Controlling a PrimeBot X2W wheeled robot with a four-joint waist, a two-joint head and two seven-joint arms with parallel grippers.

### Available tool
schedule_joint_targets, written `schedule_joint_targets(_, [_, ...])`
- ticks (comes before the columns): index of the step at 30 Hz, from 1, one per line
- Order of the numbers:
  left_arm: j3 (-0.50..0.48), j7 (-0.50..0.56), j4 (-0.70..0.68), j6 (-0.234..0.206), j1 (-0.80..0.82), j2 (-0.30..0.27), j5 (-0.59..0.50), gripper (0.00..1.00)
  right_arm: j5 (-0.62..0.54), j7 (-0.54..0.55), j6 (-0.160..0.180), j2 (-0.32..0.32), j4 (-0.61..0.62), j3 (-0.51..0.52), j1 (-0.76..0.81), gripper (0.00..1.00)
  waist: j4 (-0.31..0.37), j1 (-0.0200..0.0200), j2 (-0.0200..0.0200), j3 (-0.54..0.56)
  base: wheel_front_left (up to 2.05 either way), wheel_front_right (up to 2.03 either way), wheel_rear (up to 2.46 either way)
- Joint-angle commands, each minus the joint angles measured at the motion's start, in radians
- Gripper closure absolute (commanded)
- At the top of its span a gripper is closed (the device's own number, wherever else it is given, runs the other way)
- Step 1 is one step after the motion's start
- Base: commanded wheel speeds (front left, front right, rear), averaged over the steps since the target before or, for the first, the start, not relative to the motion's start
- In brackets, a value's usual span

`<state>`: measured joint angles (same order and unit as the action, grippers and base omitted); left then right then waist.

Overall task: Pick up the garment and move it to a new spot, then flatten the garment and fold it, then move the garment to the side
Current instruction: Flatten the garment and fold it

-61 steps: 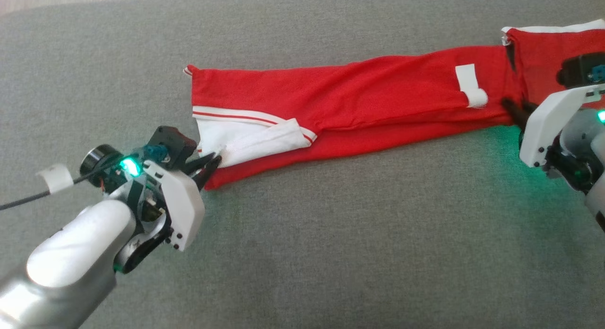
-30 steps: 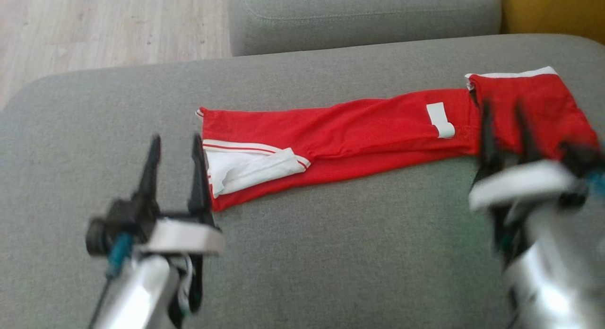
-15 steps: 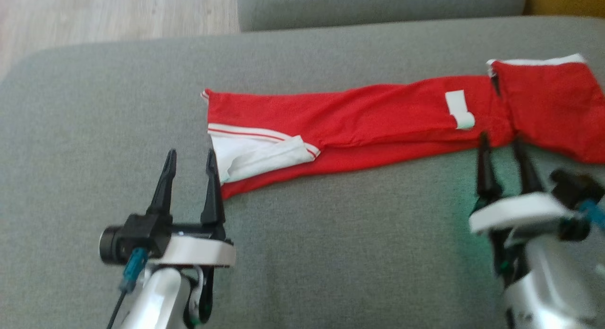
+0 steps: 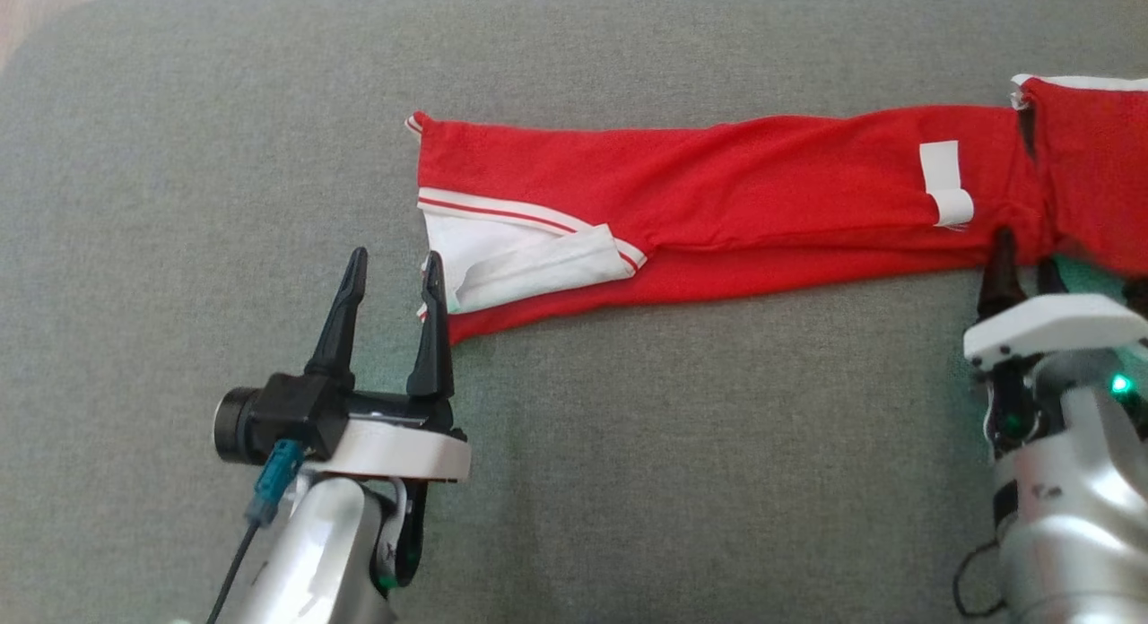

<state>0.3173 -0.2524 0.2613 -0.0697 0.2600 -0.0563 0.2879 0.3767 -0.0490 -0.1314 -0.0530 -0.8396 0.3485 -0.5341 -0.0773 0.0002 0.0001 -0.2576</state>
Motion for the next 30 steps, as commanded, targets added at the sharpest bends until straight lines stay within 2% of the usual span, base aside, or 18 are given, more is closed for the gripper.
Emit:
schedule_joint_targets(1, [-0.040, -0.009, -0.028, 0.003, 0.037, -0.001, -0.013, 0.00, -0.010, -0.011, 0.001, 0.003, -0.005, -0.017, -0.050, 0.00, -0.003, -0.0002, -0.0001, -0.005, 0.00, 0.00, 0.00])
schedule_joint_targets(7, [-0.046, -0.009, -0.031, 0.010, 0.044, 0.004, -0.025, 0.00, -0.041, -0.029, 0.001, 0.003, -0.110, -0.009, -0.111, 0.00, -0.006, -0.0002, -0.0001, -0.018, 0.00, 0.00, 0.00])
schedule_joint_targets(8, [-0.047, -0.009, -0.029, 0.012, 0.046, 0.004, -0.027, 0.00, -0.049, -0.030, 0.001, 0.003, -0.122, -0.015, -0.119, 0.20, -0.007, -0.0002, -0.0001, -0.019, 0.00, 0.00, 0.00])
schedule_joint_targets(9, [-0.048, -0.009, -0.028, 0.013, 0.048, 0.005, -0.028, 0.00, -0.056, -0.035, 0.001, 0.003, -0.131, -0.022, -0.127, 0.71, -0.007, -0.0002, -0.0001, -0.020, 0.00, 0.00, 0.00])
schedule_joint_targets(10, [-0.050, -0.009, -0.026, 0.014, 0.050, 0.005, -0.029, 0.00, -0.063, -0.044, 0.001, 0.003, -0.135, -0.031, -0.133, 1.00, -0.007, -0.0002, -0.0001, -0.020, 0.00, 0.00, 0.00])
schedule_joint_targets(17, [-0.065, -0.009, -0.013, 0.017, 0.039, 0.006, -0.033, 0.00, -0.064, -0.130, 0.001, 0.003, -0.141, -0.088, -0.138, 1.00, 0.012, -0.0002, -0.0001, 0.015, 0.00, 0.00, 0.00])
schedule_joint_targets(22, [-0.082, -0.009, -0.009, 0.016, 0.010, 0.006, -0.025, 0.00, 0.028, -0.172, 0.001, 0.003, -0.095, -0.133, -0.078, 1.00, 0.042, -0.0002, -0.0001, 0.082, 0.00, 0.00, 0.00])
schedule_joint_targets(30, [-0.101, -0.009, -0.019, 0.023, -0.031, 0.006, -0.034, 0.00, 0.030, -0.173, 0.001, -0.035, 0.043, -0.091, 0.016, 1.00, 0.081, -0.0002, -0.0001, 0.151, 0.00, 0.00, 0.00])
